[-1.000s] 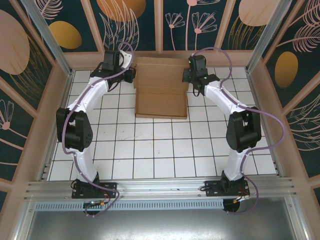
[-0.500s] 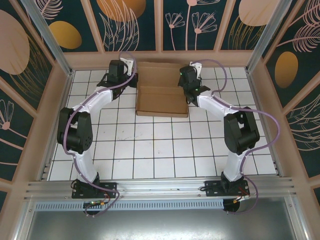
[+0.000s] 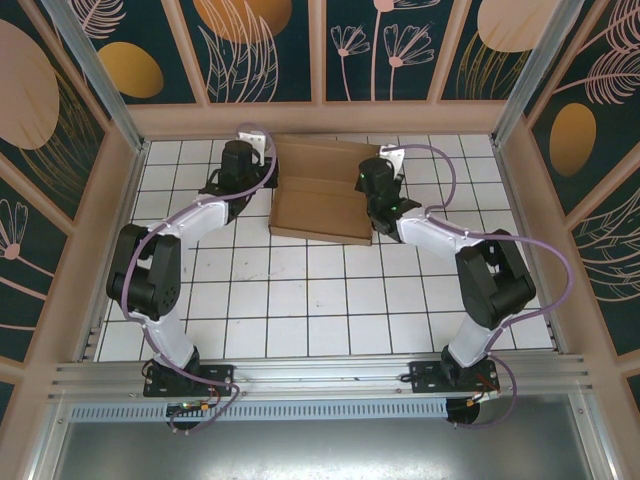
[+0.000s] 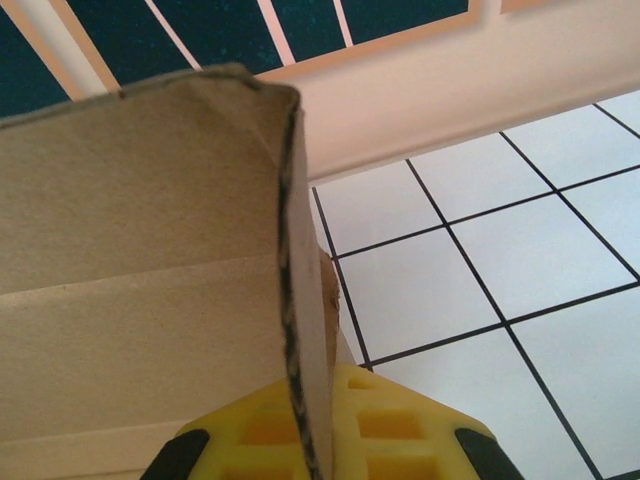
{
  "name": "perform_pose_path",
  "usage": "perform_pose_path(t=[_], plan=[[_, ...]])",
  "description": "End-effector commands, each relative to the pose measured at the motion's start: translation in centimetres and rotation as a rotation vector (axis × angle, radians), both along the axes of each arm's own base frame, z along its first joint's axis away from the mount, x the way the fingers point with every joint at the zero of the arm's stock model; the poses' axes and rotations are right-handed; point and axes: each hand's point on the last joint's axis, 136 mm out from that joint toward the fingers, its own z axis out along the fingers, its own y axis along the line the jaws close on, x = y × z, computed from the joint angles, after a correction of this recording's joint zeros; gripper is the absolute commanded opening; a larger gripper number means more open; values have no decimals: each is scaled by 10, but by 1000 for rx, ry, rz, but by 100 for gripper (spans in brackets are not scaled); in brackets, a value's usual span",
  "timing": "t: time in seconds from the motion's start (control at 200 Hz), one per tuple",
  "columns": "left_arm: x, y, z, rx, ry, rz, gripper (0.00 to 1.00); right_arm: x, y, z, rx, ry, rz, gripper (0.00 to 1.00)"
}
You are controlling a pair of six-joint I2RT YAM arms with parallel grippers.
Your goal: Fold the paper box
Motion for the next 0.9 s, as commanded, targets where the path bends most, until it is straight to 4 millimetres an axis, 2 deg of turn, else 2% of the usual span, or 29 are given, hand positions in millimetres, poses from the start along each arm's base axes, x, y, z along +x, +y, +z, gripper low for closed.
perform_pose_path(t=[0.0,0.115,0.12,0.135,0.235,0.255,0.425,0.551,0.896], plan=[[-11,-17,32,-86,-103,-43,0,-11,13,19,79,-76,-8,0],[-19,-15,21,-94,-122,-43,0,-21,13,16,83,-111,-32,0],[-21,-14,27,-99,-136,-42,0,-22,13,16,84,-113,-34,0],[-24,-13,29,-101,-143,-42,0,-23,13,15,86,-117,-36,0],[-32,-10,34,-110,-195,-41,0,-32,13,14,101,-146,-51,0],[-36,-8,26,-107,-187,-40,0,-34,12,13,103,-150,-57,0],[-44,-5,18,-101,-209,-31,0,-51,5,12,106,-192,-108,0],[-49,-5,11,-100,-223,-31,0,-58,3,0,116,-183,-113,0],[-66,0,-7,-110,-248,-24,0,-83,12,-20,129,-204,-73,0]])
